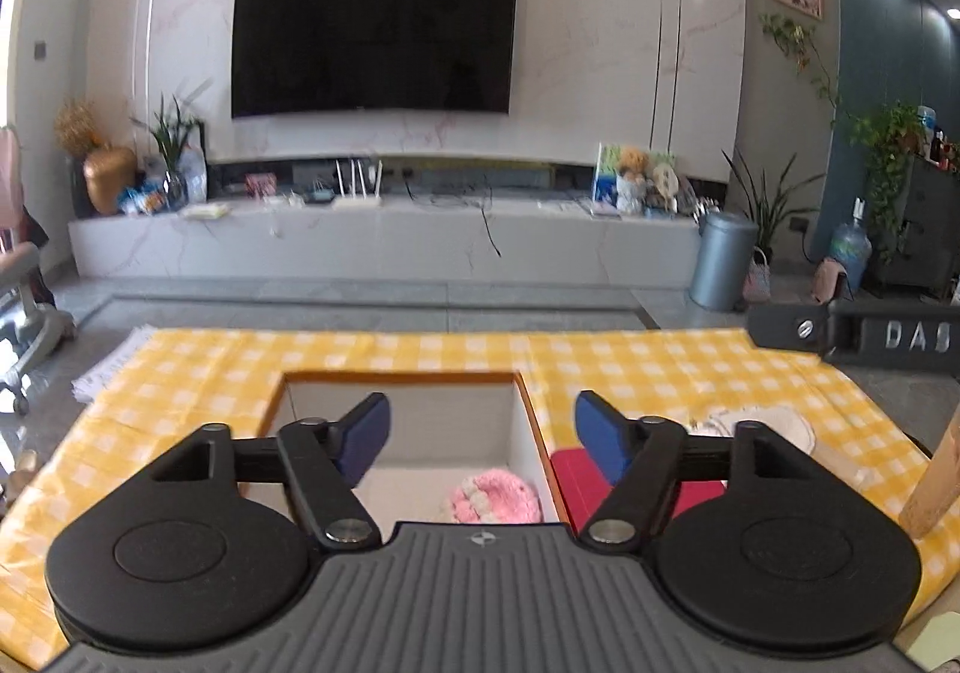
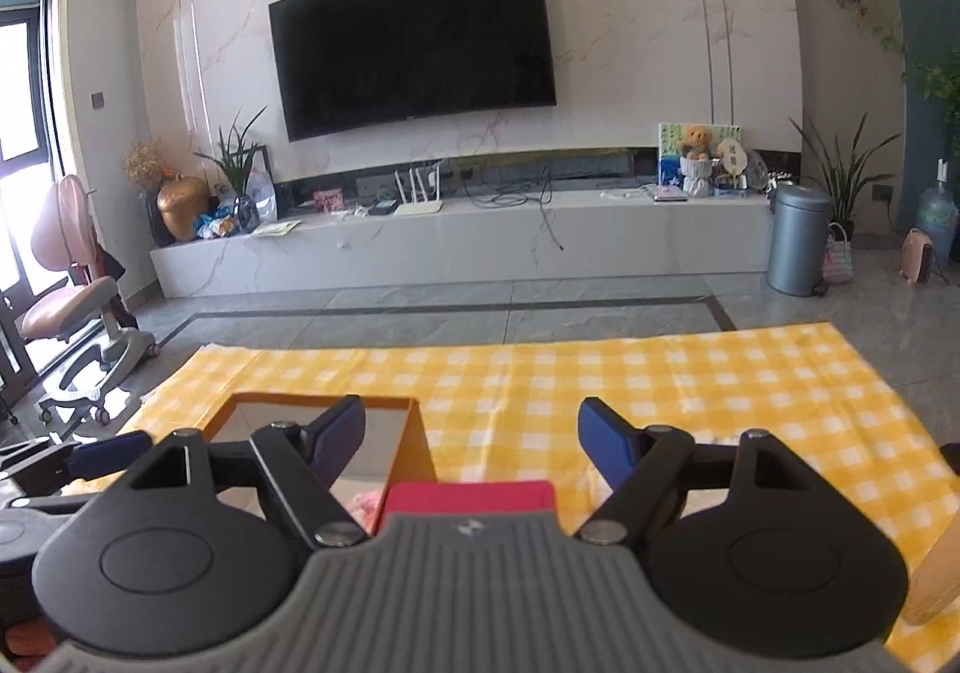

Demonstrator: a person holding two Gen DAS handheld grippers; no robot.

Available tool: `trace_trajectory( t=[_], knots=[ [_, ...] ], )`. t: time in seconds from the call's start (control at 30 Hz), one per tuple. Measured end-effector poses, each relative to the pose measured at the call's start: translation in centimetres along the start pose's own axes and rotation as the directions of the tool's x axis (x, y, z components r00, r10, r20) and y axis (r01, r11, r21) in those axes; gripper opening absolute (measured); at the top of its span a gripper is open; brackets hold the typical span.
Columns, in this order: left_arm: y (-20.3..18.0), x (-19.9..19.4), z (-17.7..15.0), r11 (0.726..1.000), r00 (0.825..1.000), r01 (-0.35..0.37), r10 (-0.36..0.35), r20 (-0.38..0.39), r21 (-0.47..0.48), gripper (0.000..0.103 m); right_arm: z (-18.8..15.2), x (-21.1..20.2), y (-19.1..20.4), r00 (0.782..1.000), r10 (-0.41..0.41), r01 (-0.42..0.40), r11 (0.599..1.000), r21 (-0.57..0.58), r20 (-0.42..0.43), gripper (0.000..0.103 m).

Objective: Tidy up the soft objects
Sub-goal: 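Withdraw both open tools from the box back toward the table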

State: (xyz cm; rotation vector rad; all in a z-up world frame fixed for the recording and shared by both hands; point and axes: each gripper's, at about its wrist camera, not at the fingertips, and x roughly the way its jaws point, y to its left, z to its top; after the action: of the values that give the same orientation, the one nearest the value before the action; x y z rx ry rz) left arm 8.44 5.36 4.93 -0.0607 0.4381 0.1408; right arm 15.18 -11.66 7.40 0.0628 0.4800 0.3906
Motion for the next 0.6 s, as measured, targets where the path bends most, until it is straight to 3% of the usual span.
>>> trace_trajectory(
  t=[0.23, 0.3, 0.43, 0.6],
  knots=[
    [-2.0, -2.0, 0.0, 0.998, 0.995, 0.016, -0.022, 0.101, 0.061, 0.086, 1.2, -1.6, -4.6, 0.999, -0.042, 0.041, 0.998, 0.049, 0.028, 0.077],
    [-3.1, -2.1, -0.1, 0.998, 0.994, 0.0, -0.007, 0.107, 0.07, 0.077, 0.9, -2.1, -6.3, 0.997, -0.063, 0.061, 0.996, 0.062, 0.032, 0.077],
    [-6.3, -1.7, -0.8, 0.993, 0.996, 0.01, -0.02, 0.082, 0.115, 0.076, -1.2, -2.3, -9.4, 0.997, -0.08, 0.08, 0.994, 0.074, 0.004, 0.077],
    [-9.7, -0.3, -1.5, 0.997, 0.999, 0.044, -0.045, 0.023, 0.062, 0.077, -2.8, -1.2, -12.8, 0.993, -0.1, 0.107, 0.987, 0.116, -0.069, 0.077]
  ],
)
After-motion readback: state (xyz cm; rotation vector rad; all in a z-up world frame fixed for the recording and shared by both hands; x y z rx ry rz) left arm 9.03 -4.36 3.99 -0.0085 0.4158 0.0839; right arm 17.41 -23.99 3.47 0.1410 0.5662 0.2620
